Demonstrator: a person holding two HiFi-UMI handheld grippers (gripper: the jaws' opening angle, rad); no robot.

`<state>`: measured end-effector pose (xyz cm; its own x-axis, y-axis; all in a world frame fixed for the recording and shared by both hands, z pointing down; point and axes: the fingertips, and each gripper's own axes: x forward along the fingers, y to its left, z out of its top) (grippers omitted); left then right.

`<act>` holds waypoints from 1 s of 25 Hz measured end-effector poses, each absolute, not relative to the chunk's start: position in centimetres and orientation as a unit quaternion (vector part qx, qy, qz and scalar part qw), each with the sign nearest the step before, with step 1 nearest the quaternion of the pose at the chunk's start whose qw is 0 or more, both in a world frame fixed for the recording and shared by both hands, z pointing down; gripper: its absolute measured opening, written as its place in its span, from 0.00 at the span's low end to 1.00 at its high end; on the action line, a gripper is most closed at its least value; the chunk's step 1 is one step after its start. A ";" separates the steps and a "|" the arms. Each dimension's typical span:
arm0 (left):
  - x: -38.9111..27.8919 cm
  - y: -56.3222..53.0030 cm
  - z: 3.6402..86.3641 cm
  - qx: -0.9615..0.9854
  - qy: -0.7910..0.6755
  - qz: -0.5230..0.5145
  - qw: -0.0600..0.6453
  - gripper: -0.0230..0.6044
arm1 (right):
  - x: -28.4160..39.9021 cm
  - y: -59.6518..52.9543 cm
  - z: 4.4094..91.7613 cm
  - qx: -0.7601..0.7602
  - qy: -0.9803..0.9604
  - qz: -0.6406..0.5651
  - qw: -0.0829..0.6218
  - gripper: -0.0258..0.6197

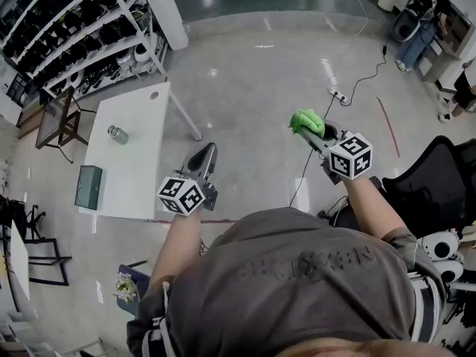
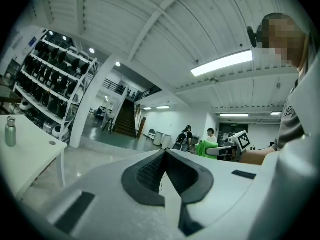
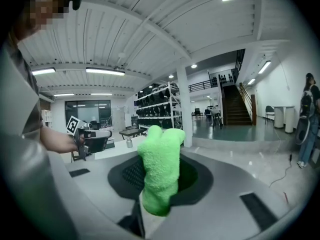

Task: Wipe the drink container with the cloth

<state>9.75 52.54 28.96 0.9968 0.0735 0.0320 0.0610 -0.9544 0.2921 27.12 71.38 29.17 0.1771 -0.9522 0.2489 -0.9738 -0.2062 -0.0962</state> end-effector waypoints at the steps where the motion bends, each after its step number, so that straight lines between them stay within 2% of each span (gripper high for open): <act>1: 10.1 52.7 29.1 0.988 0.031 0.021 0.149 0.04 | 27.6 71.4 29.3 0.764 -0.631 0.128 0.042 0.17; 11: 13.5 45.9 31.1 0.987 0.024 0.031 0.157 0.04 | 31.6 64.1 30.8 0.757 -0.638 0.135 0.033 0.18; 16: 18.5 36.1 32.6 0.987 0.054 0.023 0.152 0.04 | 35.3 55.0 31.9 0.771 -0.621 0.132 0.043 0.18; 25: 28.4 17.8 30.3 0.983 0.125 0.043 0.125 0.04 | 42.8 36.2 28.9 0.800 -0.585 0.129 0.029 0.18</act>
<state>28.41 17.84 30.31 0.9650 0.2569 0.0528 0.2356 -0.9376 0.2558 42.77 36.21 28.89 0.2815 -0.9289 0.2406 -0.9438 -0.3133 -0.1051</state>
